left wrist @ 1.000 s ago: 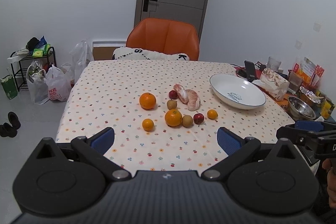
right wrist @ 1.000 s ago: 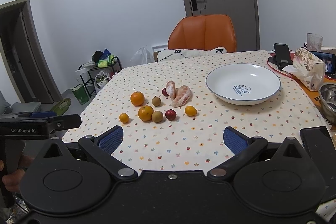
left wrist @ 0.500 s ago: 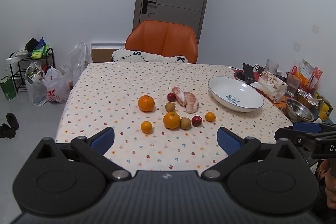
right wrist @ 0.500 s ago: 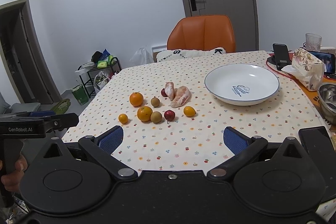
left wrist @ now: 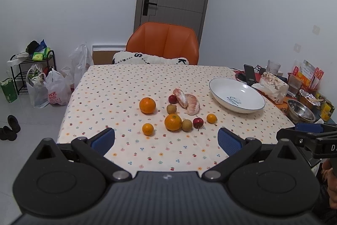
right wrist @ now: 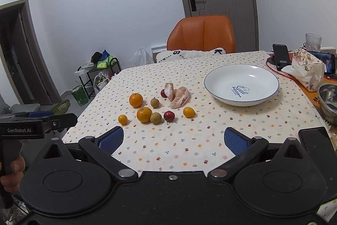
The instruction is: Organize fruits
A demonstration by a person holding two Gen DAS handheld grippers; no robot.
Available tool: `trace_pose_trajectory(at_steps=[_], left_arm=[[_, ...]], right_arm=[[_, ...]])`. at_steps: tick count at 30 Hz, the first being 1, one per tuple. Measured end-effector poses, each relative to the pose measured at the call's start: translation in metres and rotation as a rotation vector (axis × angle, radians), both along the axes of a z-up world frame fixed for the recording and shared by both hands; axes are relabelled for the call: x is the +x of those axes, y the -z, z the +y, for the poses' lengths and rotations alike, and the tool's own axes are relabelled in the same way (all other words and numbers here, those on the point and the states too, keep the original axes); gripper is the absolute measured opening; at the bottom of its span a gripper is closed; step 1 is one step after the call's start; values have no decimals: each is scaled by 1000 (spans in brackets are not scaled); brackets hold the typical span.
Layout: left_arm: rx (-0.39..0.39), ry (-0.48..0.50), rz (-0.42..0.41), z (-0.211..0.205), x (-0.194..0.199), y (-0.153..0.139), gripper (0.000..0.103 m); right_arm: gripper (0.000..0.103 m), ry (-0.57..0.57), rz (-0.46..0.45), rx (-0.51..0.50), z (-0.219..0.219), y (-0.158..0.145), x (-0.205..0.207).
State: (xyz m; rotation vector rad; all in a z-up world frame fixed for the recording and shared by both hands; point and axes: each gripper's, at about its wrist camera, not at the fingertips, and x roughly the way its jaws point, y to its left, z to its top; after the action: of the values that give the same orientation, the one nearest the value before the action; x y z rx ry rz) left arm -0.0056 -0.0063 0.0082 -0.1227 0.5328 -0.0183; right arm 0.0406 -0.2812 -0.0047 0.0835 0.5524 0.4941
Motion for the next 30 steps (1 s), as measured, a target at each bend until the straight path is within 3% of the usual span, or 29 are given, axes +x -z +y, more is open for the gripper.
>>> trace_pose_trajectory(at_steps=[20, 30], left_arm=[[18, -13, 27, 0, 0, 3, 103], [2, -15, 38, 1, 18, 14, 103]], right_arm=[[103, 0, 2, 2, 0, 2, 1], [103, -5, 34, 12, 0, 15, 19]])
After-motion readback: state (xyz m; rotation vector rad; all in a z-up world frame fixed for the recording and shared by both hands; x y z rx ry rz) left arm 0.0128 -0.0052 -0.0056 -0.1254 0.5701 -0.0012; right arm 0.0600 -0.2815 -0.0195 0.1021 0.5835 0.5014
